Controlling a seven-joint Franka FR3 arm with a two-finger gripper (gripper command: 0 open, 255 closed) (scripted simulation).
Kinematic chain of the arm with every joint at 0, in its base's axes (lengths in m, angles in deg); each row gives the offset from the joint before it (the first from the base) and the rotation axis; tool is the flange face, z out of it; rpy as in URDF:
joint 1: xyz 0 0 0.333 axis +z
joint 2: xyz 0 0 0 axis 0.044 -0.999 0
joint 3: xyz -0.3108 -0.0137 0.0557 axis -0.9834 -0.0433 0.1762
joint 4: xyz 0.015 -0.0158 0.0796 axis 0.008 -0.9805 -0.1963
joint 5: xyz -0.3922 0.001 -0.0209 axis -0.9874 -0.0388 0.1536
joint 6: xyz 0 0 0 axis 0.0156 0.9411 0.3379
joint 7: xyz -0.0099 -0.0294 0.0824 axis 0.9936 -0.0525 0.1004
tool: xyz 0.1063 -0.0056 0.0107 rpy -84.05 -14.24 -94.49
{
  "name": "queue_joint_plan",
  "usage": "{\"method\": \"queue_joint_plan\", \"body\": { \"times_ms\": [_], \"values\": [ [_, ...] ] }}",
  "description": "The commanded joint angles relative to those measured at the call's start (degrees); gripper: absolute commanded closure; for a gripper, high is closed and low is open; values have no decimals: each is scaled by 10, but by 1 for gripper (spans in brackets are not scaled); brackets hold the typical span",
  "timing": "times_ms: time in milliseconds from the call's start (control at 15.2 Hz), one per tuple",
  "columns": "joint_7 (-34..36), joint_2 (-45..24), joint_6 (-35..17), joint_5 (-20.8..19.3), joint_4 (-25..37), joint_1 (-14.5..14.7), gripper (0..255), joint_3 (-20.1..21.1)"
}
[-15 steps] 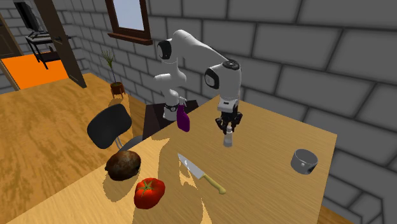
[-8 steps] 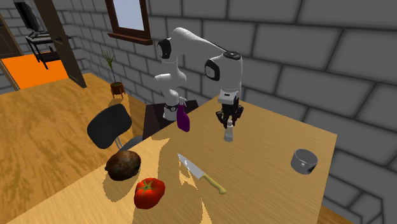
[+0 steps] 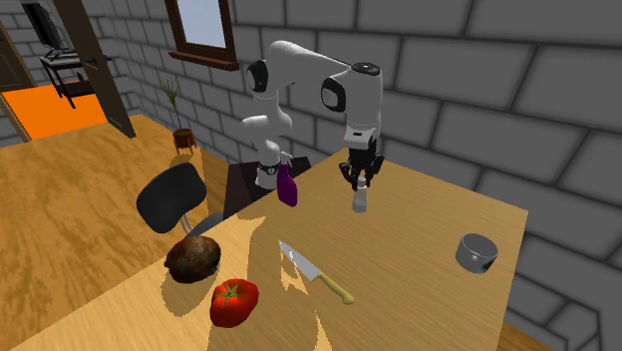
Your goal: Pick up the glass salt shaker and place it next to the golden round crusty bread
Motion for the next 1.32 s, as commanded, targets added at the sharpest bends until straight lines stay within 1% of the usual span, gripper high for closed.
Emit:
{"method": "queue_joint_plan", "body": {
  "times_ms": [0,132,396,660,924,1254],
  "values": [
    [1,-2,17,-1,20,1,255,0],
    [1,-3,27,-1,30,1,255,0],
    [-50,23,21,11,-5,-36,255,-15],
    [-102,40,19,20,-26,-70,255,-33],
    [-153,48,21,26,-34,-102,255,-52],
    [-216,44,29,31,-26,-141,255,-75]
  ]
}}
